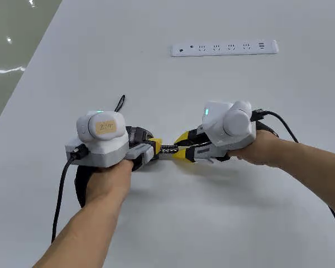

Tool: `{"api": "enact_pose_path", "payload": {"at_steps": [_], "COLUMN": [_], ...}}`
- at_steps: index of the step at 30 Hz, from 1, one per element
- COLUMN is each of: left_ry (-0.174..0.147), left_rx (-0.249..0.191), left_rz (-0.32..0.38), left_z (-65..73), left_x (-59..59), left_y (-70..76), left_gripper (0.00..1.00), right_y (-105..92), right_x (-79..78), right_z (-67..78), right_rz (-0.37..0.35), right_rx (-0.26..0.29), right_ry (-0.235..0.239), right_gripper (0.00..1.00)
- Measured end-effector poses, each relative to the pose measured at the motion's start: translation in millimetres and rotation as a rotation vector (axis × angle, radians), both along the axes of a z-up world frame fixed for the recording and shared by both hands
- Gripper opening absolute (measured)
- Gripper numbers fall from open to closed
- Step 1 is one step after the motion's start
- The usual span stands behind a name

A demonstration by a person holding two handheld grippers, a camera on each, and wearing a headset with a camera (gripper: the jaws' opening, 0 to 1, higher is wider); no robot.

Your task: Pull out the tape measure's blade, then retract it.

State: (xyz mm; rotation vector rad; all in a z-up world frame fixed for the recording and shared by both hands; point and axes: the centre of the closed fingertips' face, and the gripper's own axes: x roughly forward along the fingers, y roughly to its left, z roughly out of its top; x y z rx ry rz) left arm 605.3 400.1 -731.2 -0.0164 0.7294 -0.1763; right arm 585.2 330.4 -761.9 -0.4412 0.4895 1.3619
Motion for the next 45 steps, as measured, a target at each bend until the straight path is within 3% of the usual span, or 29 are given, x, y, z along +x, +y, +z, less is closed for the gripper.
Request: {"api": "enact_pose_path", "payload": {"at_steps": [14,29,31,38,45], "left_ry": [0.001,-0.001,0.013,0.023,0.011], "left_rx": [-0.005,0.008,-0.001,0.003,0.019], "left_rz": [-0.002,-0.019,-0.029,-0.025,-0.057], "left_z": [-0.2,-1.1,-2.0,-2.3,0.0], "left_x": [0.6,-0.3,-0.8,-0.5,-0.1], "left_y": [0.3,-1.9,-2.4,-2.3,-2.5], "left_gripper": [0.60,0.62,0.62,0.63,0.63], "right_y": [19.9,20.5,21.8,22.6,20.7], "right_x": [0.6,-0.9,-1.6,-0.5,1.8], "right_z": [-0.7,-3.8,-4.3,-2.9,4.1], "right_rz": [0.004,-0.001,0.014,0.014,0.005], "right_rx": [0.005,0.000,-0.002,-0.011,0.001], "right_ry": [0.011,0.015,-0.013,-0.029,-0.038], "right_gripper": [0.13,0.14,0.15,0.16,0.19]}}
